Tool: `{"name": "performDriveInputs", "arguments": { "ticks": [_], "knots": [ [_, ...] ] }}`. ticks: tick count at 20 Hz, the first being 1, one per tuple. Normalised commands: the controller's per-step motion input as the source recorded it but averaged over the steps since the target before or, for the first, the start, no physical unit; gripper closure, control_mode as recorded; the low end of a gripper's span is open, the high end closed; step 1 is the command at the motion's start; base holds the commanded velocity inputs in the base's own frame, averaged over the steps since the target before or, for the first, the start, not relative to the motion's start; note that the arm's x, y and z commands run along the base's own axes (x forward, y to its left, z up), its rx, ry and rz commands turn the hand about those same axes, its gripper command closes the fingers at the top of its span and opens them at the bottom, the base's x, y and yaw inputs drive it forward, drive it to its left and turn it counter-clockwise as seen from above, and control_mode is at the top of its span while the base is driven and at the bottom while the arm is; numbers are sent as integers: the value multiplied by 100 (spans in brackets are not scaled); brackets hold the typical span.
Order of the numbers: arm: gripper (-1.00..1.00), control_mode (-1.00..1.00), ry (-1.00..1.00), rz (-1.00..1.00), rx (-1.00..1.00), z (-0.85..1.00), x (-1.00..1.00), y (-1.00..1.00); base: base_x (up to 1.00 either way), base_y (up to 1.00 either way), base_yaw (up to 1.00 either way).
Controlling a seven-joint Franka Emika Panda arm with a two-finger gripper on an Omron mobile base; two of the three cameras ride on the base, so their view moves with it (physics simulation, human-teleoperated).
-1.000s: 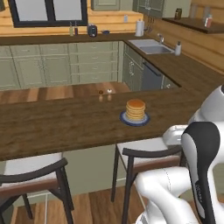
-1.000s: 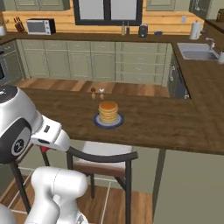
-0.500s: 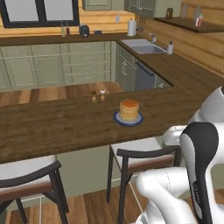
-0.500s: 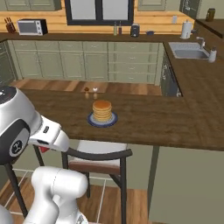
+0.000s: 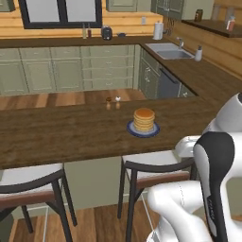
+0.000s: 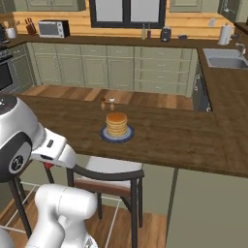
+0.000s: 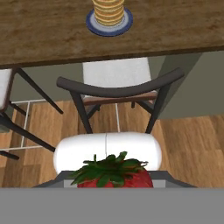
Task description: Take the strawberry from the fridge and place it on top of the pancake, located on the dining counter.
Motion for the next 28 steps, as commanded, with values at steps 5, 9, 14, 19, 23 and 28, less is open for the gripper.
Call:
{"name": "performDriveInputs", "arguments": {
  "ticks": [5, 9, 14, 19, 23, 28],
  "knots": [
    [100, 100, 0, 0, 0, 0, 0, 0, 91, -30, 3],
    [100, 100, 0, 0, 0, 0, 0, 0, 61, -2, -2],
    [100, 100, 0, 0, 0, 0, 0, 0, 2, 0, 0],
    [100, -100, 0, 0, -1, 5, 15, 0, 16, 0, 0],
    [100, -100, 2, 0, -6, 48, 94, 0, 0, 0, 0],
    [100, -100, 1, 1, 1, 13, 100, -17, 0, 0, 0]
  ]
}}
